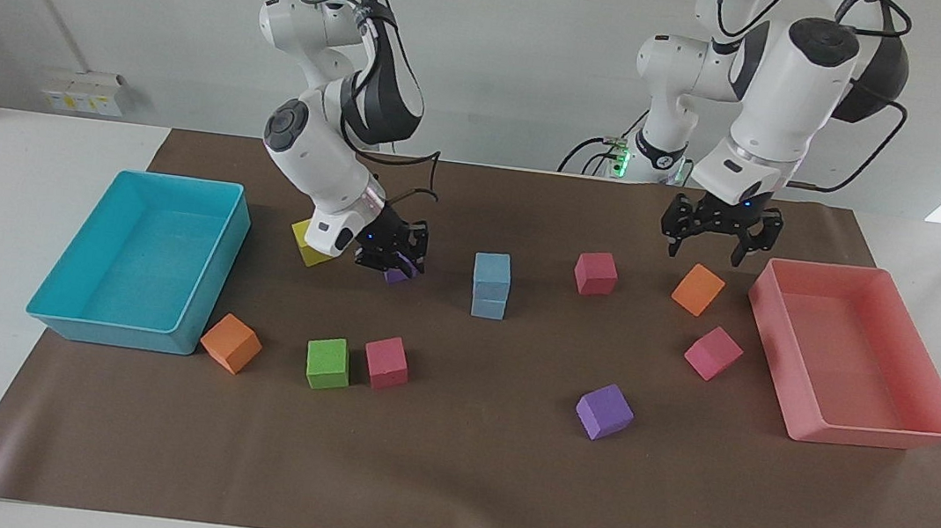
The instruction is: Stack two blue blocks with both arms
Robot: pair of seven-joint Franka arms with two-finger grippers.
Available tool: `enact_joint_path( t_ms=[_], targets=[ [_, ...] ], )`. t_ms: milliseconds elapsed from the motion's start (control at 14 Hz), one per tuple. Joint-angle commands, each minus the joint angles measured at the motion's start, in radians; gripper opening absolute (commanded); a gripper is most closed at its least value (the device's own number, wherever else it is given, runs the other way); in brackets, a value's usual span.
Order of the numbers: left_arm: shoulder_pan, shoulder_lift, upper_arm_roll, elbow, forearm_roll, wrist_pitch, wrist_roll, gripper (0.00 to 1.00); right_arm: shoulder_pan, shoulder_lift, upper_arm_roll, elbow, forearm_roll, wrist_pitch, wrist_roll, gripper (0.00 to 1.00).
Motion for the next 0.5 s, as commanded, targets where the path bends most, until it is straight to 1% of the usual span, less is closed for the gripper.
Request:
enact_joint_path(
  t_ms=[0, 143, 214, 357, 429],
  targets=[
    [0.055, 0.008, -0.013, 0.129, 0.003, -0.054, 0.015, 1.00, -0.047, -0.047, 0.006, 0.022, -0.098, -0.067, 0.045, 1.00],
    [0.094, 0.053, -0.013, 0.260, 0.002, -0.153, 0.056, 1.00, -0.090, -0.077, 0.006, 0.022, -0.119, -0.093, 0.064, 1.00],
    [0.109, 0.088, -0.013, 0.330, -0.001, -0.217, 0.092, 1.00, -0.108, -0.094, 0.006, 0.022, -0.167, -0.105, 0.064, 1.00],
    [0.125, 0.178, -0.009, 0.500, -0.001, -0.343, 0.123, 1.00, -0.153, -0.113, 0.006, 0.050, -0.263, -0.156, 0.076, 1.00],
    [0.128, 0.221, -0.010, 0.554, -0.002, -0.405, 0.123, 1.00, -0.174, -0.111, 0.006, 0.076, -0.291, -0.202, 0.081, 1.00]
  ],
)
